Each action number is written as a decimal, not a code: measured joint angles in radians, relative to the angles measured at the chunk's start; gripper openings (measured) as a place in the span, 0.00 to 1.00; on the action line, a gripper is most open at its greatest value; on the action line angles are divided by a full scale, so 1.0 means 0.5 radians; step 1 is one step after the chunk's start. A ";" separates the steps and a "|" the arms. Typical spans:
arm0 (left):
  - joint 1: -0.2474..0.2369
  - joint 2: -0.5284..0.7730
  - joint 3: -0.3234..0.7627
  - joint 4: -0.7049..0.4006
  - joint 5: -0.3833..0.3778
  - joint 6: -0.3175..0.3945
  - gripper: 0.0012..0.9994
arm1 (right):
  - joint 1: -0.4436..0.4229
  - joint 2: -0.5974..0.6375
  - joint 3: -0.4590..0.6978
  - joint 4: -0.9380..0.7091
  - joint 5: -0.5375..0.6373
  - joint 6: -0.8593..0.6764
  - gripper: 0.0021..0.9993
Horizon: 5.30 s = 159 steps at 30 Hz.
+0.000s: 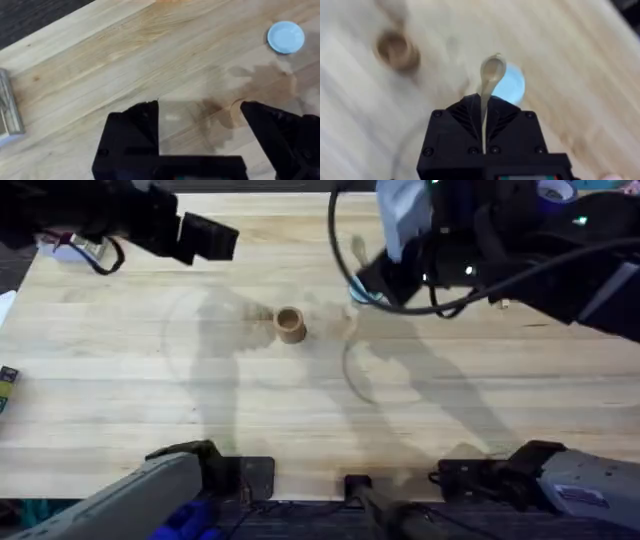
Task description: Pick up a utensil and set it on the pink plate, then put the other utensil in the container.
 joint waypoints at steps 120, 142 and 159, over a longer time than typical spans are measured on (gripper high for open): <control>0.563 1.665 0.022 -0.829 1.406 3.020 0.99 | -0.047 1.018 -0.252 2.136 -1.730 -0.186 0.03; 0.563 1.665 0.022 -0.829 1.406 3.020 0.99 | 0.002 1.068 -0.359 2.058 -1.691 -0.217 0.03; 0.563 1.665 0.022 -0.829 1.406 3.020 0.99 | 0.018 1.131 -0.365 2.058 -1.619 -0.217 0.03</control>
